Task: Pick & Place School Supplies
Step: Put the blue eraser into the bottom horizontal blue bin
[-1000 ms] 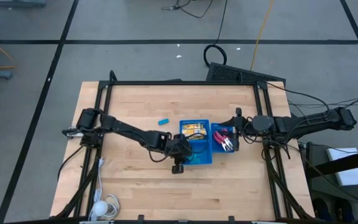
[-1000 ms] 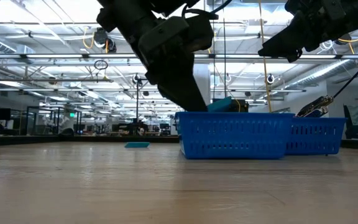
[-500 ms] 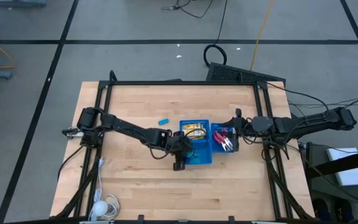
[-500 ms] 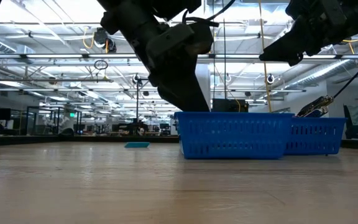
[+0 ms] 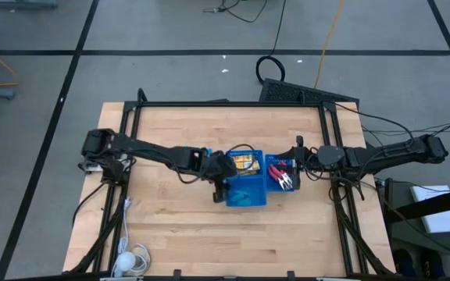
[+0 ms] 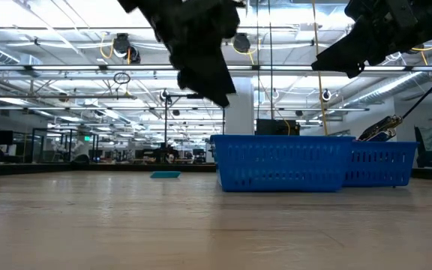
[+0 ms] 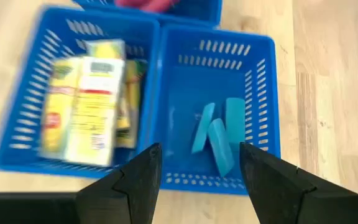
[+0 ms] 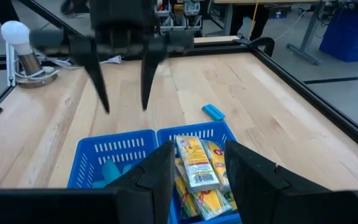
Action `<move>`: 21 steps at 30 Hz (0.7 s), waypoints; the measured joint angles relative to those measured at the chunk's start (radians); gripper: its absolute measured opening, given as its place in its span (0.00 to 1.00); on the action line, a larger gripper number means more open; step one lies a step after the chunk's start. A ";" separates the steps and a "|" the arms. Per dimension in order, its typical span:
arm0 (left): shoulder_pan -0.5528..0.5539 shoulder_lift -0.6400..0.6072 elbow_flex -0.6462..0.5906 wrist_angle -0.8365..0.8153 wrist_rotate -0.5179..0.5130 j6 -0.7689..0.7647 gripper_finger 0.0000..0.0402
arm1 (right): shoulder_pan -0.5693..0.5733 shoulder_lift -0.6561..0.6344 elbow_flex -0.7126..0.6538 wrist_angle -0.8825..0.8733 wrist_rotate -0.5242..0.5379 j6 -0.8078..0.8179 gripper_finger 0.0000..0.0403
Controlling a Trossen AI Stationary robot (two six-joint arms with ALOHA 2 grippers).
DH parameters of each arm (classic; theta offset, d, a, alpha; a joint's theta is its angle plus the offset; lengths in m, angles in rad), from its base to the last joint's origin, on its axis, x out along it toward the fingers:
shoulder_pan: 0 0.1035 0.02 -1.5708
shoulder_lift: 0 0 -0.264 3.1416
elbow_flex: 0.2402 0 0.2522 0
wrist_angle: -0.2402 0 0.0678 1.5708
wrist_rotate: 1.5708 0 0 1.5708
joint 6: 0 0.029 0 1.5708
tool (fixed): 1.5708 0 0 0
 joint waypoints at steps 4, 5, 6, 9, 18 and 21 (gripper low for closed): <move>-0.001 -0.083 0.000 -0.063 -0.080 0.042 0.54 | 0.000 0.000 0.000 0.000 -0.001 0.000 0.33; -0.003 -0.099 0.000 -0.087 -0.113 0.048 0.54 | 0.000 0.000 0.000 0.001 -0.001 0.000 0.33; -0.005 -0.112 0.000 -0.117 -0.152 0.048 0.54 | 0.000 0.000 0.000 0.000 -0.001 0.000 0.33; 0.002 -0.133 0.000 -0.219 -0.271 0.048 0.54 | 0.000 0.000 0.000 0.000 -0.001 0.000 0.33; 0.095 -0.115 -0.010 -0.365 -0.334 0.030 0.54 | 0.000 0.000 0.000 0.000 -0.002 0.000 0.33; 0.133 -0.119 -0.037 -0.354 -0.331 0.042 0.54 | 0.000 0.000 0.000 0.000 -0.002 0.000 0.33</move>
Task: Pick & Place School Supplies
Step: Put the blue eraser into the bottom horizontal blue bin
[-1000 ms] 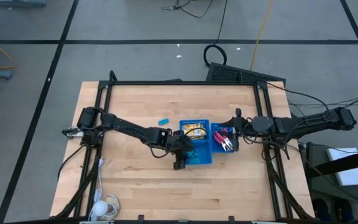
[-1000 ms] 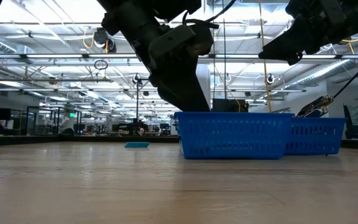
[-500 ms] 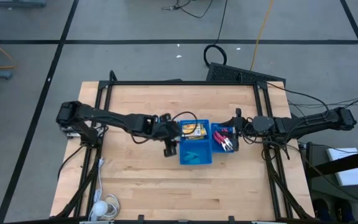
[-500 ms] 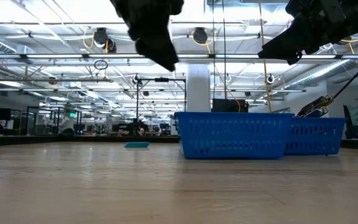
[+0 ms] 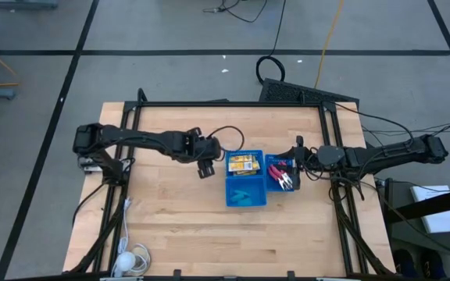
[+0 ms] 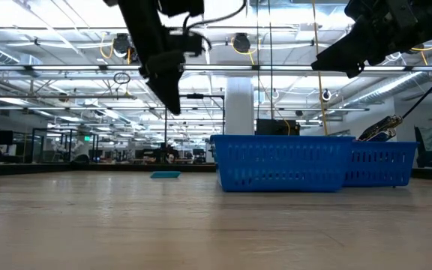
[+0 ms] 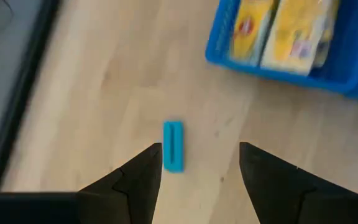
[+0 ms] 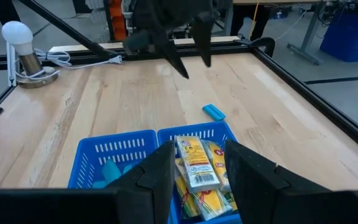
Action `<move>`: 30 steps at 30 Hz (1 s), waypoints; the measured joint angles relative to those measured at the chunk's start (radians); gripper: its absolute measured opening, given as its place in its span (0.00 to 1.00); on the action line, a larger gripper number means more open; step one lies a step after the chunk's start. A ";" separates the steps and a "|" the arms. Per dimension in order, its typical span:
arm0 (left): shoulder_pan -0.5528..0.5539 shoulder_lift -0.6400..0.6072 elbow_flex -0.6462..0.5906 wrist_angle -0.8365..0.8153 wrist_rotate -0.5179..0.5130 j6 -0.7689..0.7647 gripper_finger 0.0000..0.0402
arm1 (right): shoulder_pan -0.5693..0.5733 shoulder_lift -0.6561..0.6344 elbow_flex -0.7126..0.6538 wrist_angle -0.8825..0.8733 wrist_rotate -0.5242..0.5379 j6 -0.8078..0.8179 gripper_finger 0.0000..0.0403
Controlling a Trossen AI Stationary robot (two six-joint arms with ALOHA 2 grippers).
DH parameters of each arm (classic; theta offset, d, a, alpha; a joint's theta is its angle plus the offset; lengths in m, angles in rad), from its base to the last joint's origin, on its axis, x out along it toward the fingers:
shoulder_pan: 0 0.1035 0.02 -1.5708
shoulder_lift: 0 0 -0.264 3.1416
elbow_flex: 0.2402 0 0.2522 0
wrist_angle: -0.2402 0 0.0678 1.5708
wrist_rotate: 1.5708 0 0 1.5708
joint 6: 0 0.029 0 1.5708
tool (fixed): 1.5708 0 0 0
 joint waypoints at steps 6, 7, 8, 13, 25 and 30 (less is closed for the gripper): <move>0.101 0.001 -0.133 0.131 0.177 0.035 0.54 | 0.000 0.000 0.000 0.000 0.000 0.000 0.33; 0.116 0.001 -0.160 0.154 0.187 0.037 0.54 | 0.000 0.000 0.000 0.000 0.000 0.000 0.33; 0.131 0.002 -0.185 0.170 0.193 0.038 0.54 | 0.000 0.000 0.000 0.000 0.000 0.000 0.33; 0.199 0.002 -0.287 0.279 0.208 0.041 0.54 | 0.000 0.000 0.000 0.000 0.000 -0.003 0.33; 0.263 0.002 -0.422 0.483 0.296 0.079 0.54 | 0.000 0.000 0.000 0.000 0.000 -0.008 0.33; 0.263 0.002 -0.434 0.528 0.286 0.111 0.54 | 0.000 0.000 0.000 0.000 0.000 -0.008 0.33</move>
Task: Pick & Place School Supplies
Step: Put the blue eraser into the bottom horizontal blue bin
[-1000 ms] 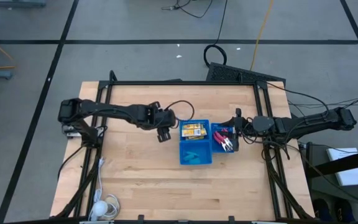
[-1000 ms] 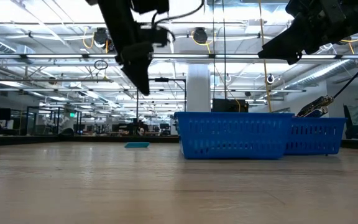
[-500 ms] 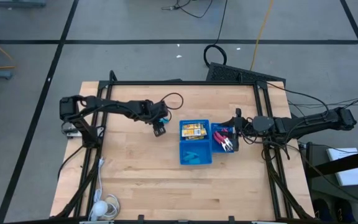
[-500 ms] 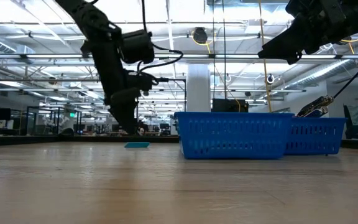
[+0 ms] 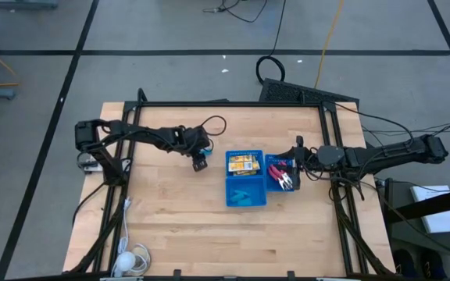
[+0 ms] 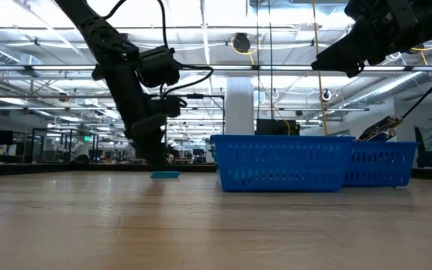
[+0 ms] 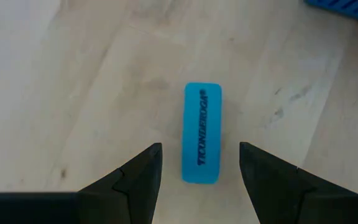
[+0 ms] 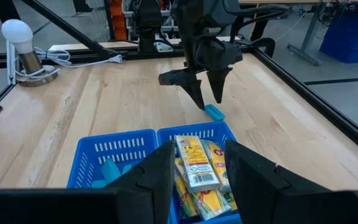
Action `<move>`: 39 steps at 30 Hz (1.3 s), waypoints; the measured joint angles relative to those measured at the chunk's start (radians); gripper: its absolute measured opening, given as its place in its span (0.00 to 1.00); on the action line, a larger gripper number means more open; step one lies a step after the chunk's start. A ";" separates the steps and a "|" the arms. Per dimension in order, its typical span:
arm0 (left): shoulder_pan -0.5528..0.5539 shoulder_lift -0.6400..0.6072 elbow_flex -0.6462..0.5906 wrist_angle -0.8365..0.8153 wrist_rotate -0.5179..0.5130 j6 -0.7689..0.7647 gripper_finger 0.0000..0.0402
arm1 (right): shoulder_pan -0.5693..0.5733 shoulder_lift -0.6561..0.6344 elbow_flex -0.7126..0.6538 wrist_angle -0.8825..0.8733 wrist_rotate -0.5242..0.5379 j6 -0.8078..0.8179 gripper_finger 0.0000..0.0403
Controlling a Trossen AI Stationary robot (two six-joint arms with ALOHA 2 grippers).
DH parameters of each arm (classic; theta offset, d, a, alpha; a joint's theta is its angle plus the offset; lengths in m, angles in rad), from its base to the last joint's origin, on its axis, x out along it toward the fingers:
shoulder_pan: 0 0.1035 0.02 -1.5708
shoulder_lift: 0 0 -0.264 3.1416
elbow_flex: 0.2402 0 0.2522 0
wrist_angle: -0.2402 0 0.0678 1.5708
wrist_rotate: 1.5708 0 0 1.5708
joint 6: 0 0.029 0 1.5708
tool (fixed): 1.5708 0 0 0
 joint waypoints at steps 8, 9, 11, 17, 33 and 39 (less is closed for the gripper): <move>0.000 0.077 0.002 0.029 0.008 0.005 0.54 | 0.000 0.000 0.000 0.004 0.000 0.000 0.33; 0.000 0.085 0.002 0.029 0.007 0.000 0.54 | 0.000 0.000 0.001 0.005 0.000 0.000 0.33; 0.000 0.088 0.002 0.026 0.007 -0.011 0.54 | 0.000 0.000 0.001 0.004 0.000 0.000 0.33; -0.003 0.085 0.000 0.022 0.005 -0.037 0.54 | 0.000 0.000 0.001 0.001 0.000 0.000 0.33; -0.003 0.086 -0.001 0.017 0.024 -0.021 0.51 | 0.000 0.000 0.001 0.000 0.000 0.000 0.33; -0.002 0.088 -0.001 0.018 0.022 -0.004 0.33 | 0.000 0.000 0.001 0.000 0.000 0.000 0.33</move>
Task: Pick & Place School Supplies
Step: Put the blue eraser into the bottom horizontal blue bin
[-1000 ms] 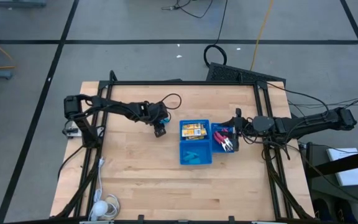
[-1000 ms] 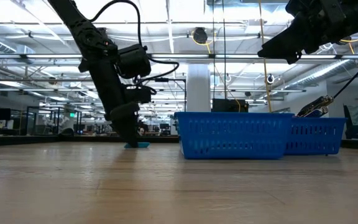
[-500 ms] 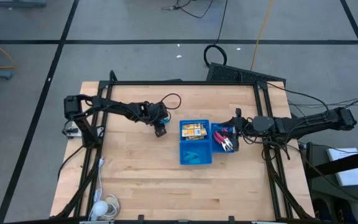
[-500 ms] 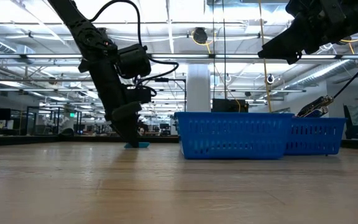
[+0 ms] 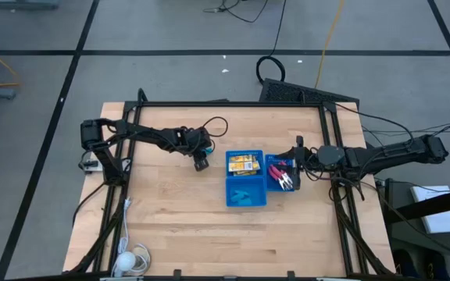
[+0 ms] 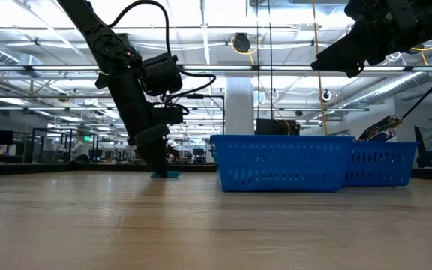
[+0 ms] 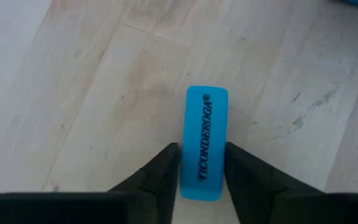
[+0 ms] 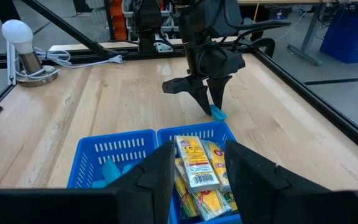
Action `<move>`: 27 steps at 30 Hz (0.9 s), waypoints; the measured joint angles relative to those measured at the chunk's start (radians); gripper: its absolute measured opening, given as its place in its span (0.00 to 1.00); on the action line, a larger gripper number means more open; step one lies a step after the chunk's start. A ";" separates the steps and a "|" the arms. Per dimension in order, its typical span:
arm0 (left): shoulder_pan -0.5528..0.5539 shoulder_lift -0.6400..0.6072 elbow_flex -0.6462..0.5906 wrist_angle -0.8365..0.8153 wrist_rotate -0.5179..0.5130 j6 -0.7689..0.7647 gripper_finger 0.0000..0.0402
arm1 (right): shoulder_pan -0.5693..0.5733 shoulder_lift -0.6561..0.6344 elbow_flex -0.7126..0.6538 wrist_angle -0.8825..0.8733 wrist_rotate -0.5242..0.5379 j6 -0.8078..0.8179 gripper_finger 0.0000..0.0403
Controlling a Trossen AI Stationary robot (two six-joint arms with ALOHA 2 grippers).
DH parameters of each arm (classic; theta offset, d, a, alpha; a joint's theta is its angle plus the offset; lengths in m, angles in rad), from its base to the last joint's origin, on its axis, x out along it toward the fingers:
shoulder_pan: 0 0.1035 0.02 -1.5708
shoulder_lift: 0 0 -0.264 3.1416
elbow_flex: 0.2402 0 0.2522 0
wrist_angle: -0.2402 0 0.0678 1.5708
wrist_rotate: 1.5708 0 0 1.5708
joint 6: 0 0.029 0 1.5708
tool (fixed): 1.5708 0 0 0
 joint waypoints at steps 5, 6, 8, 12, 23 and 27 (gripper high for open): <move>0.000 0.000 0.000 0.003 -0.004 -0.012 0.22 | 0.000 0.000 0.000 0.000 0.000 0.000 0.33; 0.000 0.000 0.000 0.003 -0.004 -0.014 0.21 | 0.000 0.000 0.000 0.000 0.000 0.000 0.33; 0.000 0.000 0.000 0.003 -0.005 -0.014 0.20 | 0.000 0.000 0.000 0.000 0.000 0.000 0.33; -0.001 -0.018 0.000 -0.006 -0.018 -0.026 0.23 | 0.000 0.000 0.000 0.000 0.000 0.000 0.33; -0.116 -0.227 0.009 0.024 0.018 -0.090 0.21 | 0.000 0.000 0.000 0.000 0.000 0.000 0.33; -0.192 -0.291 0.015 0.119 0.061 -0.135 0.23 | 0.000 0.000 0.000 0.001 0.001 0.000 0.33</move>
